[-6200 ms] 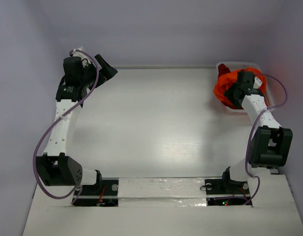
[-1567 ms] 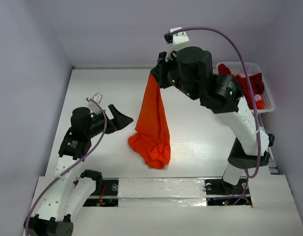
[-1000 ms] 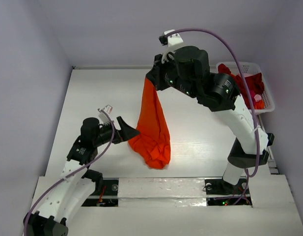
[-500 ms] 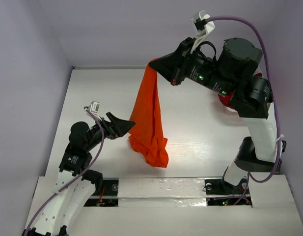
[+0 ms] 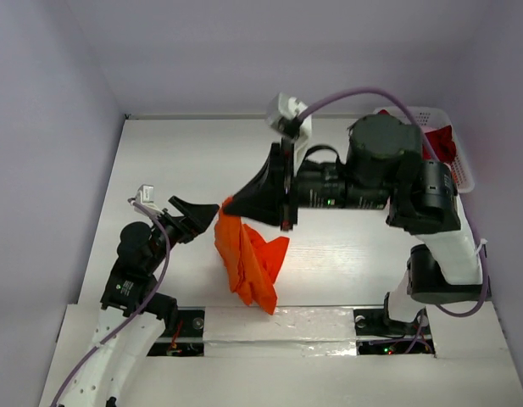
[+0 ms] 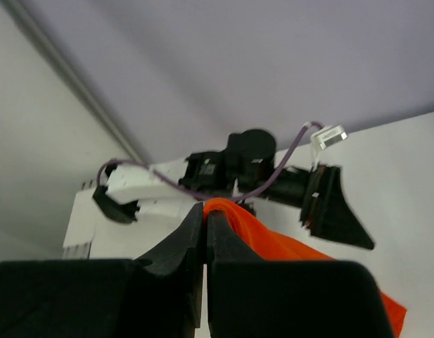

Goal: Fold and stack the t-shirts
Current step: Flatten the tshirt out

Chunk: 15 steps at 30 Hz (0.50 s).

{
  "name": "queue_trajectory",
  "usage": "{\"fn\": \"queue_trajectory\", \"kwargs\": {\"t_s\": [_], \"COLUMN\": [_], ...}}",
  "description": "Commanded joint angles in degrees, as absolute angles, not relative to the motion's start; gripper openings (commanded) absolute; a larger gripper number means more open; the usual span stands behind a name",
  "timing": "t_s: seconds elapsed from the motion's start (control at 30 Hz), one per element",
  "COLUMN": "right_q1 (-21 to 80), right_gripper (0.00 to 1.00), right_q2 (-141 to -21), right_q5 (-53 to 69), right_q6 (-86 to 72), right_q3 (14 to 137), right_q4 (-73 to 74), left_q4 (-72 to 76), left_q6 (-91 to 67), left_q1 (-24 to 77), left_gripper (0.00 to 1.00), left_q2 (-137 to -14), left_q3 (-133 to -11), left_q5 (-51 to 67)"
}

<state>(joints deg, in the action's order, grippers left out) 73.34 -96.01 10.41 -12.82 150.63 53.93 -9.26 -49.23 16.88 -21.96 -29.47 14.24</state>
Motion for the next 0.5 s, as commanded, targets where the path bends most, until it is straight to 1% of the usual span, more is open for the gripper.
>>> {"fn": "queue_trajectory", "kwargs": {"t_s": [0.0, 0.13, 0.23, 0.27, 0.33, 0.37, 0.47], "right_q1": [80.7, 87.6, 94.6, 96.1, 101.2, 102.7, 103.7], "right_gripper": [0.0, 0.0, 0.0, 0.0, 0.0, 0.0, 0.0], "right_q2": [-94.0, -92.0, -92.5, -93.1, -95.0, -95.0, -95.3], "right_q5": [3.0, -3.9, -12.5, -17.3, -21.7, -26.0, -28.9], "right_q6": [-8.9, -9.1, -8.4, -8.1, -7.6, -7.0, -8.3], "right_q3": [150.6, 149.1, 149.0, 148.9, 147.8, 146.6, 145.7], "right_q4": [58.1, 58.1, 60.7, 62.7, 64.7, 64.7, 64.9], "left_q4": [-6.9, -7.2, -7.2, -7.2, -6.8, -6.6, -6.5], "left_q6": [-50.4, -50.5, -50.0, -49.9, -50.1, -50.1, -50.8], "left_q1": [17.1, 17.1, 17.1, 17.1, 17.1, 17.1, 17.1], "left_gripper": [0.94, 0.94, 0.94, 0.94, 0.94, 0.94, 0.94], "left_q2": [-21.5, -22.1, -23.7, -24.3, -25.5, -25.9, -26.6], "left_q3": [-29.2, -30.5, -31.7, -31.9, -32.5, -32.7, -33.0], "left_q5": [8.8, 5.0, 3.2, 2.8, 2.8, 2.7, 2.8]}}
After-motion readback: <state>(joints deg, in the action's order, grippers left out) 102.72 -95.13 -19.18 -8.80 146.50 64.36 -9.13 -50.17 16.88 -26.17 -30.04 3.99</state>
